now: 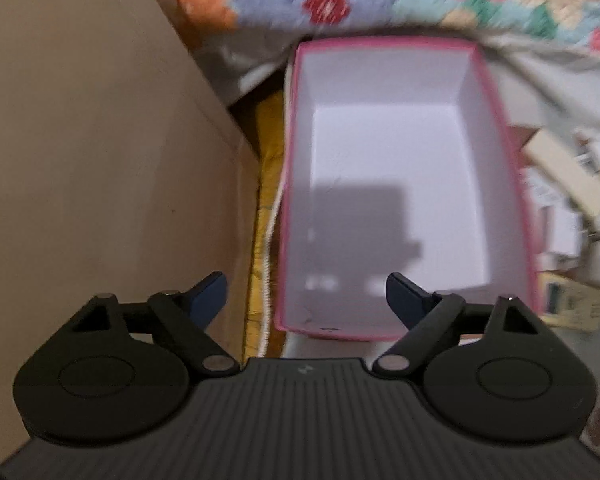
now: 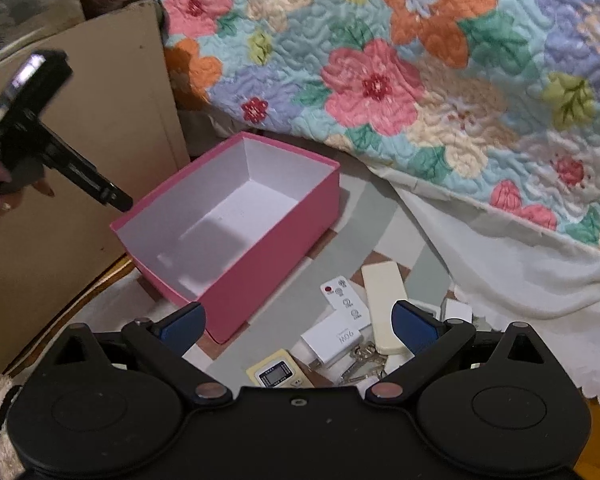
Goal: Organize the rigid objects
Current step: 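Move the left tool over the pink box while the right tool grasps the yellow TCL remote, then carry the yellow TCL remote into the pink box and release it, then move the right tool back to the pile and grasp the flat white charger, then lower the flat white charger into the box beside the remote and release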
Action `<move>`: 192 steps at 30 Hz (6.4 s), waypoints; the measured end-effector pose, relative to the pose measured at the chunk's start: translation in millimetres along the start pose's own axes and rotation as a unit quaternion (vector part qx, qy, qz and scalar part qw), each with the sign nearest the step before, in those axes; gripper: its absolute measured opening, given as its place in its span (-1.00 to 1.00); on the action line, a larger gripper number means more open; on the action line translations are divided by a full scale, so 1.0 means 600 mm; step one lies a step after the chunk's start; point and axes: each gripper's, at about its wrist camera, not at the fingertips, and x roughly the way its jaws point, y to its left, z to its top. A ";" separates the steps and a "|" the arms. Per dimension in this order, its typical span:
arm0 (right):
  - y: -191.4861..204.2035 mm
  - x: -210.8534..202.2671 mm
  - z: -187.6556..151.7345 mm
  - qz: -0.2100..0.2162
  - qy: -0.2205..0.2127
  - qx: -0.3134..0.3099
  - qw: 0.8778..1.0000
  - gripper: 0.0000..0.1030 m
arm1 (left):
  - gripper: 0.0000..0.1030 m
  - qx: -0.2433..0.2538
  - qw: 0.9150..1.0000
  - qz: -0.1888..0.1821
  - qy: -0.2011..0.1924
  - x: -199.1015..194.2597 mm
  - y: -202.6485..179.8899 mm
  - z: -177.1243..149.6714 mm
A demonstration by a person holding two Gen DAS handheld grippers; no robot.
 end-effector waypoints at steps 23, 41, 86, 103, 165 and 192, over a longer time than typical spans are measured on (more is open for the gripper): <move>-0.017 0.152 -0.038 0.075 0.118 -0.007 0.990 0.79 | -0.91 0.017 0.998 -0.038 -0.046 0.115 0.044 -0.008; 0.031 0.295 -0.117 0.050 0.207 -0.197 0.957 0.63 | -0.91 0.052 0.998 -0.028 -0.010 0.088 0.031 -0.046; 0.089 0.519 0.219 0.166 0.218 0.302 0.913 0.19 | -0.90 0.008 0.999 -0.031 0.009 0.105 0.047 -0.043; 0.112 0.483 0.198 0.171 0.184 0.234 0.939 -0.10 | -0.91 0.008 0.999 -0.035 0.008 0.104 0.049 -0.040; 0.036 0.151 0.122 0.075 0.016 0.050 0.996 0.31 | -0.90 0.010 0.999 -0.035 0.004 0.106 0.048 -0.041; 0.171 0.550 0.158 0.199 0.297 0.255 0.899 0.34 | -0.90 0.005 0.999 -0.044 0.009 0.108 0.057 -0.039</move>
